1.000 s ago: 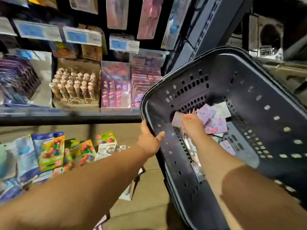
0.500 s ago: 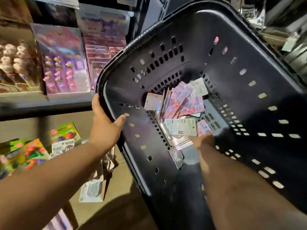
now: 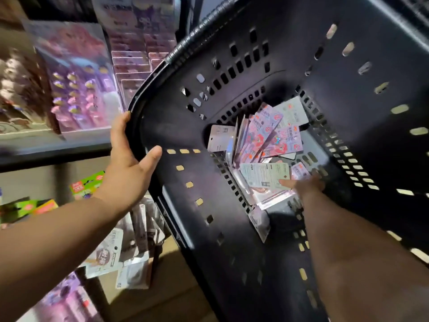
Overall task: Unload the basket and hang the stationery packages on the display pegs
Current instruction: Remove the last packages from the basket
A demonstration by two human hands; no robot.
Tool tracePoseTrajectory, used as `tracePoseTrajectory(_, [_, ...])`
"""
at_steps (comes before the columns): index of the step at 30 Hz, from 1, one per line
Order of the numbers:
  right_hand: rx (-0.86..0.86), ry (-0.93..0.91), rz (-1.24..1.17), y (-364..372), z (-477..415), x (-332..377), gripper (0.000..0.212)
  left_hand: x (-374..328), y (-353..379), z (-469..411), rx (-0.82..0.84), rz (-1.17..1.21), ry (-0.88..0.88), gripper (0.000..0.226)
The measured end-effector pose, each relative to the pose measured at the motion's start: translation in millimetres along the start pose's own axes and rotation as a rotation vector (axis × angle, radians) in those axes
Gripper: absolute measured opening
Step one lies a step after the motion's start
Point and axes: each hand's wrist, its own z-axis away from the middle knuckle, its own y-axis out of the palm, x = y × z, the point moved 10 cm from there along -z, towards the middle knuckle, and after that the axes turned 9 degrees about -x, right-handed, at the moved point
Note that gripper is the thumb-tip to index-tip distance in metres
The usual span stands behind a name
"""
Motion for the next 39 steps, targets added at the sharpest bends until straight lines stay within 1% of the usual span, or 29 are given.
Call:
tracePoseTrajectory(2, [0.049,0.064,-0.034,3.3,2.3,3.2,0.124,-2.9,-0.4,1.0,-0.023,0.002,0.001,0.070])
tracePoseTrajectory(5, [0.092,0.060,0.014,3.8,0.0,13.5,0.127,-3.3,-1.5,-1.8,-0.083,0.010,0.009,0.069])
tracePoseTrajectory(8, [0.095,0.079,0.009,-1.1,-3.4,9.5,0.124,0.6,0.8,-2.5,-0.069,-0.004,0.009,0.069])
tracePoseTrajectory(11, [0.104,0.059,0.029,0.9,-1.5,-0.5,0.116,0.5,1.4,-2.2,-0.033,-0.017,0.000,0.070])
tracePoseTrajectory(13, [0.078,0.065,0.010,3.6,-2.3,-1.6,0.115,1.7,1.6,-5.4,0.000,-0.012,0.007,0.071])
tracePoseTrajectory(15, [0.045,0.071,0.012,4.4,1.5,5.1,0.124,3.3,2.8,-9.3,0.027,-0.006,0.024,0.072])
tracePoseTrajectory(16, [0.056,0.080,0.015,6.8,5.8,8.6,0.131,4.5,3.0,-10.8,0.036,-0.009,0.031,0.072])
tracePoseTrajectory(18, [0.122,0.116,0.004,20.6,5.9,10.4,0.154,5.0,4.0,-11.8,0.039,-0.019,0.048,0.072])
tracePoseTrajectory(19, [0.127,0.133,0.015,23.1,5.4,10.0,0.161,4.6,4.7,-11.8,0.040,-0.020,0.056,0.073])
tracePoseTrajectory(20, [0.077,0.115,0.041,18.3,5.3,11.8,0.156,4.6,5.1,-12.1,0.042,-0.013,0.063,0.074])
tracePoseTrajectory(22, [-0.088,0.073,0.108,-0.1,-1.6,10.0,0.133,5.6,4.3,-12.3,0.041,-0.002,0.065,0.075])
tracePoseTrajectory(23, [-0.116,0.040,0.112,-6.1,-2.0,12.0,0.129,6.7,3.7,-12.8,0.038,-0.006,0.062,0.075])
tracePoseTrajectory(26, [-0.017,-0.032,0.163,-2.9,-10.3,15.6,0.128,9.6,3.1,-13.7,0.035,-0.014,0.053,0.074])
tracePoseTrajectory(29, [-0.012,-0.083,0.259,-6.5,-8.9,19.7,0.118,8.4,3.8,-12.3,0.037,-0.007,0.056,0.079])
tracePoseTrajectory(31, [-0.021,-0.100,0.278,-7.0,-6.4,21.3,0.117,7.8,3.3,-11.2,0.037,0.000,0.057,0.079])
tracePoseTrajectory(34, [-0.028,-0.081,0.272,-6.1,-6.5,20.3,0.120,6.5,1.3,-10.3,0.035,0.001,0.051,0.069])
tracePoseTrajectory(36, [-0.075,-0.063,0.244,-15.2,-5.5,20.7,0.121,6.6,1.1,-10.6,0.040,-0.006,0.048,0.069])
tracePoseTrajectory(38, [-0.078,-0.044,0.139,-18.5,-3.3,22.7,0.128,8.0,2.3,-11.6,0.043,-0.013,0.049,0.073])
tracePoseTrajectory(39, [-0.033,-0.037,0.060,-13.2,-2.1,22.7,0.136,9.1,3.3,-11.8,0.044,-0.015,0.049,0.076])
